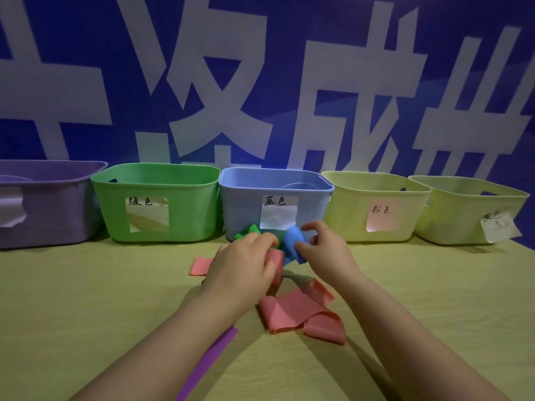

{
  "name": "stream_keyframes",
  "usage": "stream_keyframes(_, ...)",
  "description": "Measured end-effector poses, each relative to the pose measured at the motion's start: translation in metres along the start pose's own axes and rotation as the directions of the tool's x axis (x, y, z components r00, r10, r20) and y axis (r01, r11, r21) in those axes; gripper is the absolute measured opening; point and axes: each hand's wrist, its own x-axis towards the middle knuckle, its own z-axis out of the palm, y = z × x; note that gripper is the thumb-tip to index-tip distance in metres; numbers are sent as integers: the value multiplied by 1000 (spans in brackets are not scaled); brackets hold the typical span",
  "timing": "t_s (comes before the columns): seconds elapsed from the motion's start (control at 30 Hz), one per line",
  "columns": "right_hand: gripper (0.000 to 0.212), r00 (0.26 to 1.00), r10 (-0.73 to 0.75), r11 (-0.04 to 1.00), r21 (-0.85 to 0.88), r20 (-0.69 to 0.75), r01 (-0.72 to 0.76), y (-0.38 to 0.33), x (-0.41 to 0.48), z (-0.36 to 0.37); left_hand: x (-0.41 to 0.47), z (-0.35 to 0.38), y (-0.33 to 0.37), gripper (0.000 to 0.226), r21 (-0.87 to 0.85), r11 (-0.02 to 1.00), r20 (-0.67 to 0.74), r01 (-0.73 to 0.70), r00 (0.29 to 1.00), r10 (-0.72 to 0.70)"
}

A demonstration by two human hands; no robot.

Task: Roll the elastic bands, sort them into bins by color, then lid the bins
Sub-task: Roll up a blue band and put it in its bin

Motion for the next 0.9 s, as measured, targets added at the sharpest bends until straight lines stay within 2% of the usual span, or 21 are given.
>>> stream_keyframes(0.1, 26, 1000, 17, 966, 258, 1, -17, -11, -5, -4, 1, 7, 0, 25, -107, 990, 17, 94, 996, -93)
stream_keyframes(0.2, 25, 1000, -1, 911, 412, 13, -4, -22, -13, -4, 3, 9, 1, 24, -245, 946, 47, 213, 977, -207)
stream_keyframes(0.27, 23, 999, -27, 880, 475, 34, 8, -26, -18, -2, 6, 10, 0, 20, -467, 823, 113, 323, 945, -307)
stream_keyframes(0.33, 18, 994, -81, 866, 499, 74, 33, -28, -22, 3, 8, 8, 0, 28, -678, 614, 185, 403, 903, -389)
stream_keyframes(0.4, 11, 985, -141, 869, 490, 98, 75, -29, -24, 8, 9, 10, -2, 23, -752, 474, 269, 458, 870, -413)
stream_keyframes(0.47, 11, 980, -170, 881, 462, 105, 103, -28, -24, 9, 9, 9, -2, 8, -801, 385, 298, 460, 862, -410)
stream_keyframes(0.5, 14, 980, -173, 890, 440, 96, 115, -27, -24, 9, 10, 11, -4, 13, -815, 361, 296, 454, 861, -413)
stream_keyframes(0.6, 22, 984, -174, 926, 347, 40, 149, -23, -22, 6, 9, 14, -9, 24, -795, 434, 254, 424, 882, -398)
stream_keyframes(0.73, 24, 986, -161, 927, 350, 48, 134, -22, -21, 6, 7, 15, -9, 17, -778, 480, 250, 406, 900, -357)
stream_keyframes(0.83, 23, 983, -180, 928, 339, 43, 155, -22, -20, 8, 7, 11, -12, 13, -792, 451, 250, 412, 892, -376)
stream_keyframes(0.9, 17, 979, -202, 935, 301, 17, 188, -21, -19, 7, 8, 9, -14, 11, -771, 506, 209, 387, 904, -373)
